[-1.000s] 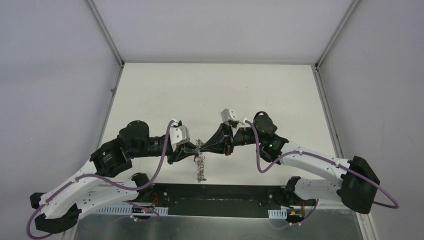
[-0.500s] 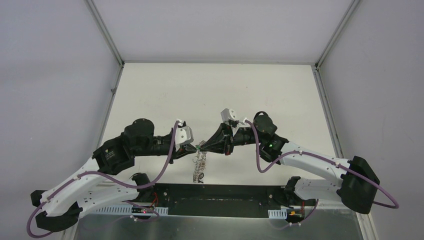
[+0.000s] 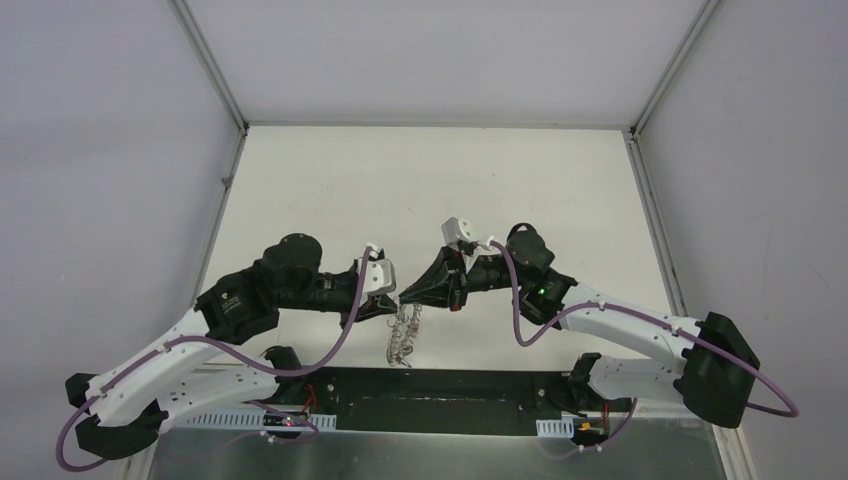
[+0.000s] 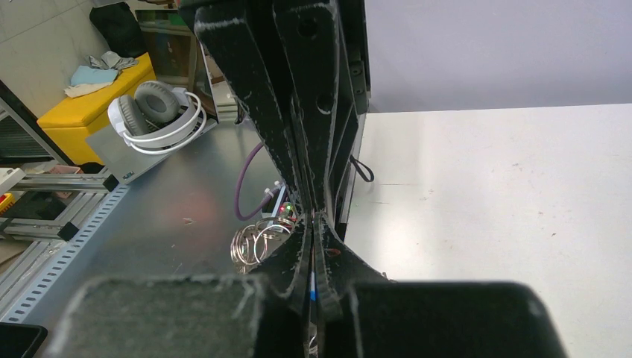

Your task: Put the keys on the keyring

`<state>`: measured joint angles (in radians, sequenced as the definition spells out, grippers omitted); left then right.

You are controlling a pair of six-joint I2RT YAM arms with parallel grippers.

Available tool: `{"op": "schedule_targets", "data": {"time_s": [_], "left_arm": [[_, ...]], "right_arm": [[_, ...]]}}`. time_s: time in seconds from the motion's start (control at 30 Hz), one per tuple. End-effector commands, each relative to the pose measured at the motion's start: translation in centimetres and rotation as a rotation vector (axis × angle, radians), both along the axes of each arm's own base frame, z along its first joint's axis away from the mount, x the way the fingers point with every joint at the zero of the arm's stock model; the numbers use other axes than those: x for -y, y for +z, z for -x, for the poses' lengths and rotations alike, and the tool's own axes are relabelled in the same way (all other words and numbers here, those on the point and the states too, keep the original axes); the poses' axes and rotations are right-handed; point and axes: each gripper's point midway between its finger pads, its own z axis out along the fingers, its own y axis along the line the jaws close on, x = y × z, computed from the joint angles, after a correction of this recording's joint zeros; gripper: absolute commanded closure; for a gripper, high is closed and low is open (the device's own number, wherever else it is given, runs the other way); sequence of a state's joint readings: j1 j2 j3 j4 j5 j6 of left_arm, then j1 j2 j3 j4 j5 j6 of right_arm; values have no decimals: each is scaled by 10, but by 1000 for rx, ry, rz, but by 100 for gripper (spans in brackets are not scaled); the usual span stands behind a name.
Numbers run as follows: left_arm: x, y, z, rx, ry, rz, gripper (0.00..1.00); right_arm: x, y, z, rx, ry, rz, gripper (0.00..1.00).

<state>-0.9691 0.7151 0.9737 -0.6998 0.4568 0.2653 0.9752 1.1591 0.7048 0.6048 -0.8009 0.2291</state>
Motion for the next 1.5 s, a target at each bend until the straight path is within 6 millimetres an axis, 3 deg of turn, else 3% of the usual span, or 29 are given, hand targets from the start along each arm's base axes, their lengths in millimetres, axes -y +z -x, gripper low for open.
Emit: {"op": "schedule_targets", "data": {"time_s": [0.0,0.27,0.57,0.73,1.0,1.2,1.27,1.3,1.47], "left_arm": [[4,12,8,29,-61,26,98],[-9,21,-2,49,49,55,65],[-8,38,-4,54,95,188,62],[-3,36,-7,36,105,200,62],[1,28,-15,7,142,194,67],[6,28,-11,8,106,205,81],[7,27,-9,10,92,203,90],[7,28,-9,14,87,203,100],[4,31,-7,31,78,204,100]], "right_arm": [[5,36,2,90,-17,-120,100],[6,35,2,86,-14,-118,100],[6,35,3,86,-13,-119,100],[7,36,3,87,-12,-121,100],[7,36,4,86,-10,-121,100],[7,35,4,85,-11,-120,100],[7,35,3,84,-12,-118,100],[7,35,3,86,-13,-119,100],[7,35,2,84,-21,-119,100]]}}
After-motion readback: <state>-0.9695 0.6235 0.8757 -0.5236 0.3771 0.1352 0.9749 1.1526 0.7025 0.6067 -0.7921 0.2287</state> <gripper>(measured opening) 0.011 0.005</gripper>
